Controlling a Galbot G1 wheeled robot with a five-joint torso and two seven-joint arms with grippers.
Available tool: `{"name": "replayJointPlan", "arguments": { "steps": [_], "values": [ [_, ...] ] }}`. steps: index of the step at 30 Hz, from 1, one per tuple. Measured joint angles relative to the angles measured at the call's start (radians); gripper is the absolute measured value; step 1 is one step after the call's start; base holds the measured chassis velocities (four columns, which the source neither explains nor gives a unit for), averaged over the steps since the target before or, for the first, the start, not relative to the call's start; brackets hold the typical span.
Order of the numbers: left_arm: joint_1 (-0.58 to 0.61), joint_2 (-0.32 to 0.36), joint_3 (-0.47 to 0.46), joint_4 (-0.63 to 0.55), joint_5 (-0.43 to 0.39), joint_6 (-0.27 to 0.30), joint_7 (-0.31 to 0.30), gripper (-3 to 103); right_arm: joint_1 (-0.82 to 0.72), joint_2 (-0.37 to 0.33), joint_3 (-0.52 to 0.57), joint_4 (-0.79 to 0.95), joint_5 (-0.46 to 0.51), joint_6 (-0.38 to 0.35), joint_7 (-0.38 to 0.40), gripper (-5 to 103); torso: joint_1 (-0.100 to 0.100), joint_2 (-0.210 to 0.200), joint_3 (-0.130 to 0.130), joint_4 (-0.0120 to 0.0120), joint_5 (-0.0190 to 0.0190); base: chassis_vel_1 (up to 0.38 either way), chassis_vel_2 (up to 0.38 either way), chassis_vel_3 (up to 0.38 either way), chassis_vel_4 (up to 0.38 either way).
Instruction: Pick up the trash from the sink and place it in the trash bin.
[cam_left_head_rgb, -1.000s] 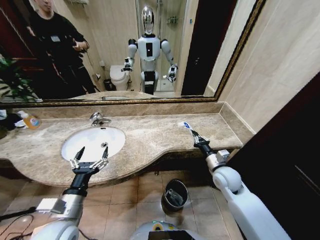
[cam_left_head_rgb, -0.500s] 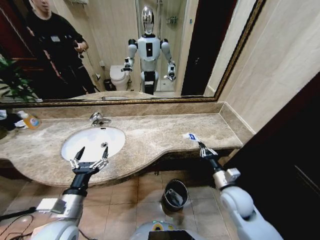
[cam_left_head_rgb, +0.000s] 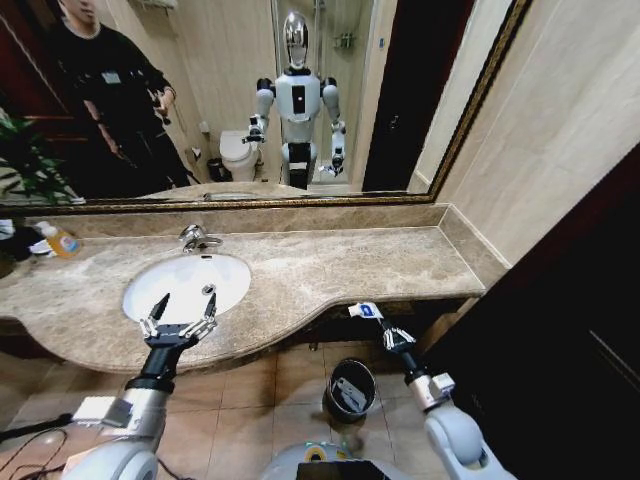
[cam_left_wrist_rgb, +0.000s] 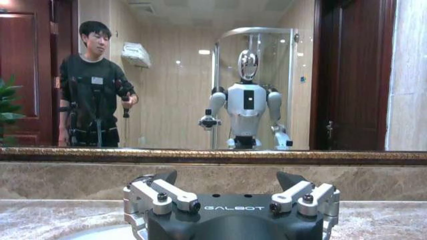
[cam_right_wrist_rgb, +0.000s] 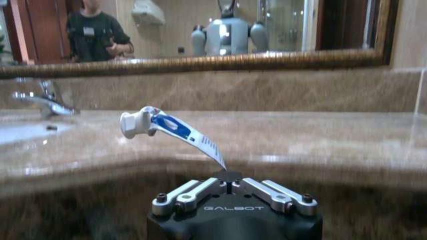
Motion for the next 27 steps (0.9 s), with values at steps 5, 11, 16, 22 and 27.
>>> {"name": "replayJointPlan", "arguments": {
  "steps": [5, 11, 16, 22, 27],
  "values": [
    [0.0, 0.0, 0.0, 0.0, 0.0, 0.0, 0.0, 100, 0.043, 0.026, -0.012, -0.116, -0.015, 0.024, -0.013, 0, 0.0, 0.0, 0.0, 0.0001, 0.0001, 0.0, 0.0, 0.0, 0.0],
    [0.0, 0.0, 0.0, 0.0, 0.0, 0.0, 0.0, 100, 0.078, 0.049, -0.027, -0.197, -0.012, 0.022, -0.022, 0, 0.0, 0.0, 0.0, 0.0001, 0.0, 0.0, 0.0, 0.0, 0.0],
    [0.0, 0.0, 0.0, 0.0, 0.0, 0.0, 0.0, 100, 0.116, 0.082, -0.037, -0.313, -0.05, 0.039, -0.041, 0, 0.0, 0.0, 0.0, 0.0001, 0.0, 0.0, 0.0, 0.0, 0.0],
    [0.0, 0.0, 0.0, 0.0, 0.0, 0.0, 0.0, 100, 0.146, 0.109, -0.038, -0.421, -0.084, 0.061, -0.05, 0, 0.0, 0.0, 0.0, 0.0, -0.0001, 0.0, 0.0, 0.0, 0.0],
    [0.0, 0.0, 0.0, 0.0, 0.0, 0.0, 0.0, 100, 0.201, 0.136, -0.027, -0.586, -0.137, 0.107, -0.052, 0, 0.0, 0.0, 0.0, 0.0001, 0.0, 0.0, 0.0, 0.0, 0.0]
  ]
}}
